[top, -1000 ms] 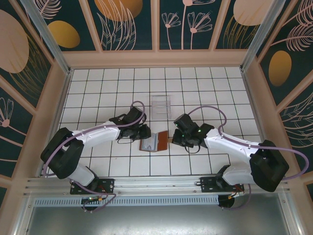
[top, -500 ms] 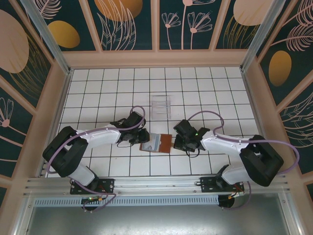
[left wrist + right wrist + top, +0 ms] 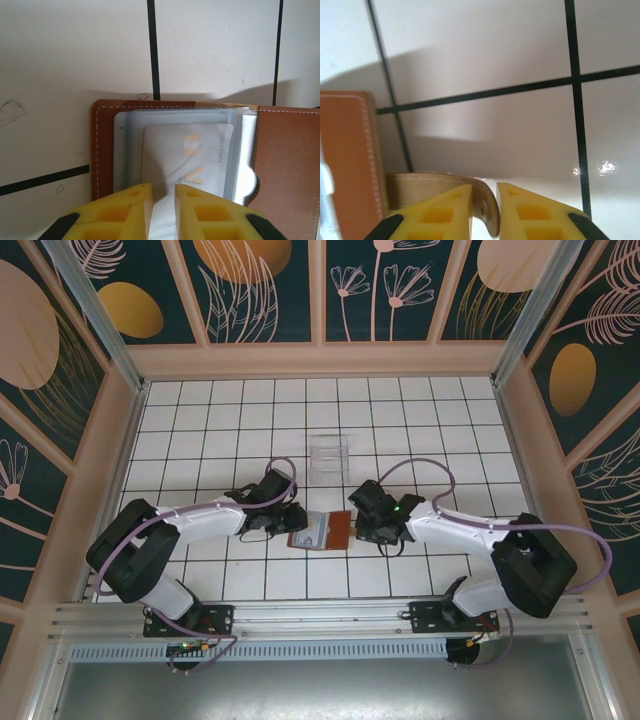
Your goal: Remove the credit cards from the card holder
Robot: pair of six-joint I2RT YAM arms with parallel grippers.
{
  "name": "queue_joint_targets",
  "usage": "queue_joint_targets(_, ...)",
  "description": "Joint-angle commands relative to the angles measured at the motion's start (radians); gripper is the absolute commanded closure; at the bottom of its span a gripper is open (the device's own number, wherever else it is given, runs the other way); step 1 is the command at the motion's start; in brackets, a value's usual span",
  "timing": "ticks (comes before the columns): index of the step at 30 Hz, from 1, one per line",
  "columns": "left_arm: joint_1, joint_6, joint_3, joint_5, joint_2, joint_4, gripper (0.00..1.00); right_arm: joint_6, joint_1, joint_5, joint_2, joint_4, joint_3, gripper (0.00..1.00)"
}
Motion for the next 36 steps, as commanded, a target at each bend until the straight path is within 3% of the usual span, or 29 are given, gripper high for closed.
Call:
queue_joint_targets(1,-0.004,-0.025,-0.039,0.003,0.007,-0.06,0.78,0.015,0.004,0.068,-0.082,-0.117,0.096,0.76)
queue_joint_targets(7,-0.004,-0.042,-0.062,0.02,0.004,-0.031,0.78,-0.011,0.009,-0.004,-0.094,-0.122,0.204,0.73)
queue_joint_targets(14,-0.005,-0.054,-0.068,0.045,0.004,-0.02,0.78,-0.047,0.015,-0.28,-0.021,0.095,0.2,0.73)
queue_joint_targets(19,-0.009,-0.071,-0.08,0.044,-0.002,-0.015,0.78,-0.052,0.021,-0.387,0.065,0.185,0.175,0.75)
queue_joint_targets(36,-0.011,-0.063,-0.056,-0.069,0.01,-0.076,0.78,-0.075,-0.038,-0.341,0.217,0.311,-0.046,0.83)
